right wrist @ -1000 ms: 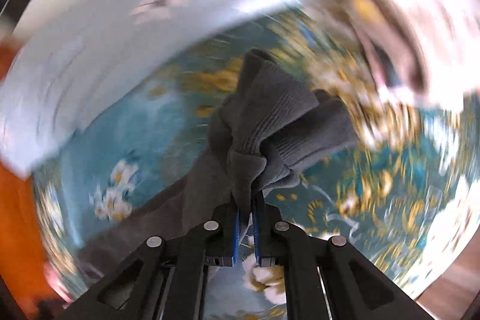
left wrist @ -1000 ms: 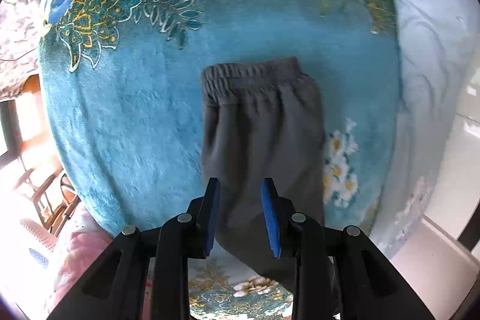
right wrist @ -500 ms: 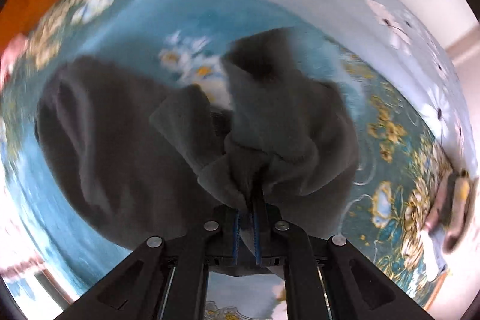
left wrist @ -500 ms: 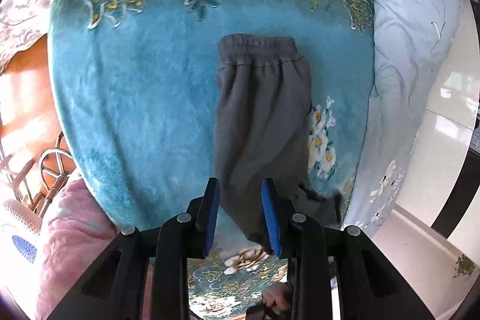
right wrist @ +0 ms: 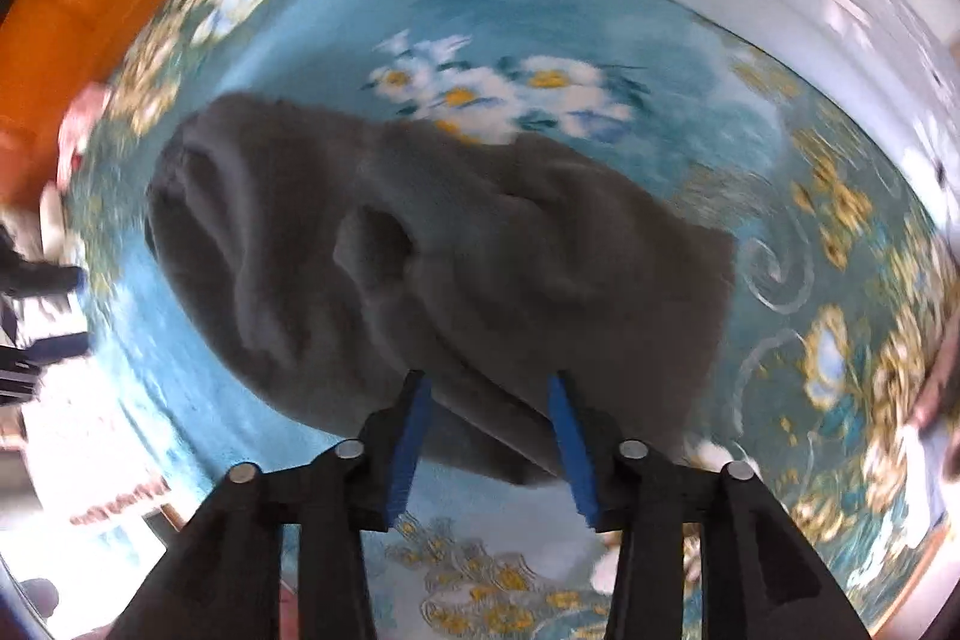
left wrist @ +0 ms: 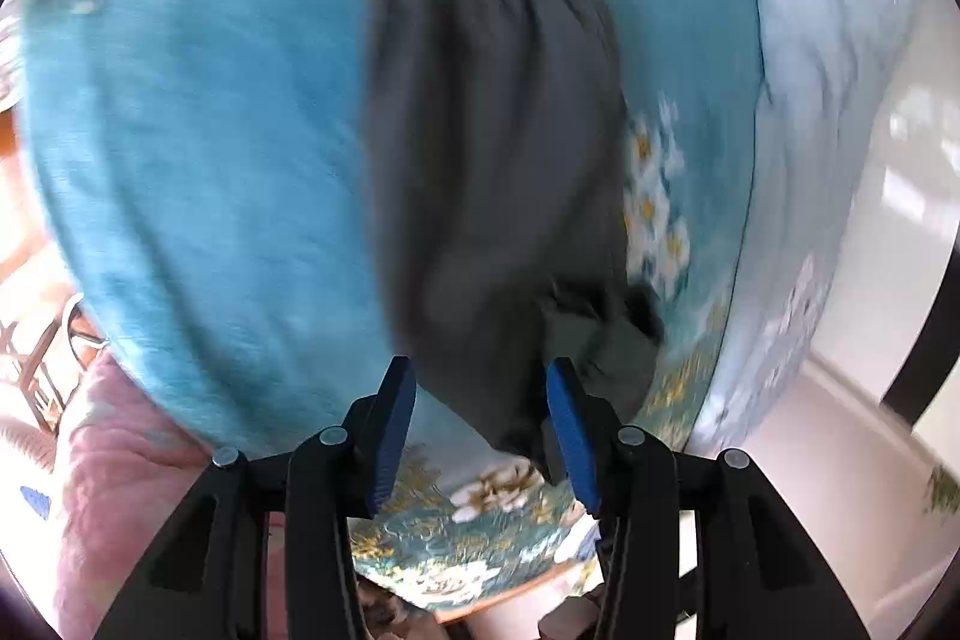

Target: Fold clothes

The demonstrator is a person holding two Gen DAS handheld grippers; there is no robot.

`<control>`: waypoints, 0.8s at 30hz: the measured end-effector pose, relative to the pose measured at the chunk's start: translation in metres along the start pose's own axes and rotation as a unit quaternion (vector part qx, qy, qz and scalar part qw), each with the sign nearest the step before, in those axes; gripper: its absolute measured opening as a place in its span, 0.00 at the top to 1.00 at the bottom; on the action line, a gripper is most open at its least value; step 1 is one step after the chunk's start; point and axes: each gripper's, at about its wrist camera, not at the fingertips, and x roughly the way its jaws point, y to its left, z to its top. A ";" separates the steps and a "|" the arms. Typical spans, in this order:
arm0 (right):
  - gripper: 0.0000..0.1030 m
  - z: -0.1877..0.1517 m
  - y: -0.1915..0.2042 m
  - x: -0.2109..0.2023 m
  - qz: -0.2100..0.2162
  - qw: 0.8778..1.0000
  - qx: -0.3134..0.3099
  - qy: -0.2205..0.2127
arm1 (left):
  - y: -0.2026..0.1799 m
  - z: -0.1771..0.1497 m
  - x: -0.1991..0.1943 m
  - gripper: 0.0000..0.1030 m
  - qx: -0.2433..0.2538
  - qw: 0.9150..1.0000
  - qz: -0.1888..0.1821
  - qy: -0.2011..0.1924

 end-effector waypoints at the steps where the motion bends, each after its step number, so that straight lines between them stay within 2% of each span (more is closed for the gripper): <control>1: 0.51 -0.002 -0.006 -0.003 -0.004 1.000 0.006 0.001 | -0.008 -0.001 0.015 0.55 0.007 1.000 0.002 0.013; 3: 0.51 -0.006 -0.017 -0.008 -0.018 1.000 0.006 0.007 | -0.024 -0.002 0.043 0.54 0.019 0.999 0.004 0.037; 4: 0.51 -0.007 -0.021 -0.009 -0.027 1.000 0.008 0.008 | -0.030 -0.003 0.054 0.50 0.023 0.999 0.003 0.044; 5: 0.51 -0.008 -0.029 -0.011 -0.031 0.999 0.017 0.011 | -0.036 -0.005 0.064 0.42 0.026 0.998 -0.005 0.050; 9: 0.51 -0.018 -0.058 -0.019 -0.033 0.997 0.056 0.029 | -0.065 -0.007 0.096 0.30 0.055 0.995 -0.049 0.069; 10: 0.51 -0.021 -0.064 -0.019 -0.036 0.997 0.060 0.034 | -0.072 -0.008 0.104 0.27 0.068 0.994 -0.046 0.073; 15: 0.51 -0.026 -0.084 -0.015 -0.053 0.995 0.062 0.064 | -0.104 -0.018 0.143 0.27 0.152 0.984 0.024 0.090; 16: 0.51 -0.026 -0.086 -0.014 -0.053 0.994 0.065 0.068 | -0.106 -0.018 0.149 0.27 0.153 0.984 0.031 0.090; 19: 0.51 -0.025 -0.088 -0.011 -0.052 0.994 0.066 0.074 | -0.103 -0.014 0.161 0.27 0.113 0.990 0.027 0.083; 21: 0.51 -0.022 -0.085 -0.008 -0.050 0.994 0.061 0.075 | -0.105 -0.014 0.164 0.28 0.105 0.991 0.032 0.080; 22: 0.51 -0.021 -0.082 -0.008 -0.049 0.994 0.057 0.075 | -0.108 -0.015 0.164 0.38 0.111 0.990 0.038 0.077; 23: 0.51 -0.020 -0.078 -0.007 -0.048 0.995 0.052 0.074 | -0.113 -0.018 0.163 0.55 0.130 0.988 0.049 0.071; 24: 0.51 -0.019 -0.075 -0.007 -0.047 0.995 0.049 0.073 | -0.120 -0.022 0.161 0.62 0.156 0.984 0.062 0.065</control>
